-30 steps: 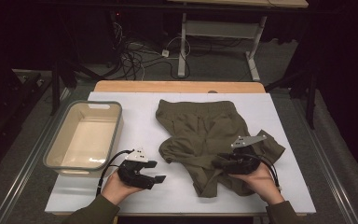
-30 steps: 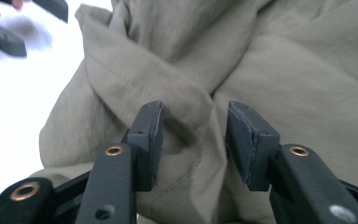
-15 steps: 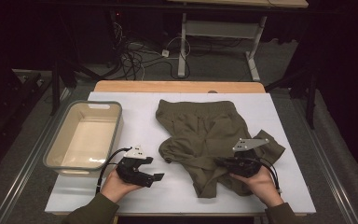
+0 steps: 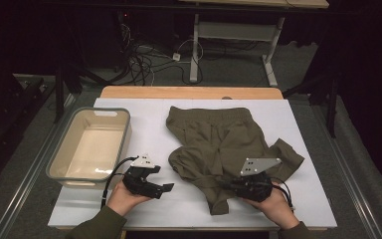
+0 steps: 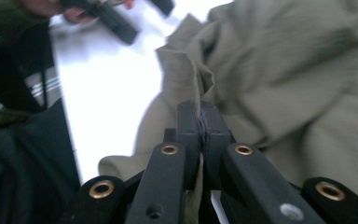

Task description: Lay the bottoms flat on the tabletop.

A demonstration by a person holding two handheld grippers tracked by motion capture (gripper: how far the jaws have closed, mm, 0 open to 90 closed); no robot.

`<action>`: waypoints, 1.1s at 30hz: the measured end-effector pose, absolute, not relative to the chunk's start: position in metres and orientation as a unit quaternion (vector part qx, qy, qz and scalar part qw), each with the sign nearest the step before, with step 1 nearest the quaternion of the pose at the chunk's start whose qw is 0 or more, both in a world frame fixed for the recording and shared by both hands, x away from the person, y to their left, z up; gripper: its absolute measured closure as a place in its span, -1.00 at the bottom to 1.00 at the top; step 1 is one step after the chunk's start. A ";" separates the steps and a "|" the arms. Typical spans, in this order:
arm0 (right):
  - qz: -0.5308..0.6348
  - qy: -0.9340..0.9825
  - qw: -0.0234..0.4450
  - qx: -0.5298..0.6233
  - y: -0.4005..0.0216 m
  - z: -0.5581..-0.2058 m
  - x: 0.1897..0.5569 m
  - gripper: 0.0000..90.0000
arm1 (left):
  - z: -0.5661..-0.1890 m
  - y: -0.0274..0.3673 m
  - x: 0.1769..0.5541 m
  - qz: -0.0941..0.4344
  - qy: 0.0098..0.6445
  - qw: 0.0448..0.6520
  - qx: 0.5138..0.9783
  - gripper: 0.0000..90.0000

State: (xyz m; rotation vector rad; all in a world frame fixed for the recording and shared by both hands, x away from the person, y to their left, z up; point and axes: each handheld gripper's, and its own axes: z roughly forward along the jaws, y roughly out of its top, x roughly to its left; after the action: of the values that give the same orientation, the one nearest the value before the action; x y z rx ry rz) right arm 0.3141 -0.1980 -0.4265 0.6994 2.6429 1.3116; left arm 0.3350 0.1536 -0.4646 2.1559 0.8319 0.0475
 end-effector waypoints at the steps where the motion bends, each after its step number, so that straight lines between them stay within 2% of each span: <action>1: 0.430 0.873 0.050 0.225 -0.196 -0.428 0.310 0.97 | -0.465 0.154 0.335 0.020 0.329 0.403 0.854 -0.66; 9: 0.408 0.897 0.017 0.167 -0.176 -0.438 0.281 0.97 | -0.460 0.157 0.333 0.035 0.333 0.413 0.847 -0.66; 19: 0.343 0.931 -0.025 0.126 -0.150 -0.466 0.273 0.96 | -0.460 0.158 0.334 0.035 0.337 0.416 0.844 -0.66; 20: 0.344 0.931 -0.026 0.122 -0.150 -0.466 0.274 0.91 | -0.460 0.158 0.334 0.036 0.337 0.415 0.844 -0.66; 21: 0.345 0.930 -0.032 0.124 -0.150 -0.466 0.274 0.78 | -0.460 0.158 0.334 0.036 0.337 0.415 0.844 -0.66; 22: 0.348 0.929 -0.032 0.124 -0.150 -0.465 0.274 0.57 | -0.460 0.158 0.334 0.035 0.337 0.414 0.845 -0.66; 26: 0.388 0.912 -0.015 0.135 -0.160 -0.450 0.278 0.15 | -0.460 0.158 0.335 0.035 0.338 0.414 0.845 -0.66; 29: 0.419 0.894 -0.005 0.158 -0.173 -0.438 0.283 0.05 | -0.461 0.158 0.335 0.035 0.338 0.413 0.845 -0.66; 33: 0.440 0.877 0.025 0.192 -0.191 -0.427 0.293 0.07 | -0.461 0.158 0.335 0.036 0.338 0.412 0.845 -0.65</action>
State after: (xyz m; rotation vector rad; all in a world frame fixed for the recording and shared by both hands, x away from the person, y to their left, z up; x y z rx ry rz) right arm 0.2934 -0.1905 -0.4273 0.5933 2.7116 1.3608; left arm 0.3351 0.1583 -0.4606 2.1269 0.8509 0.0909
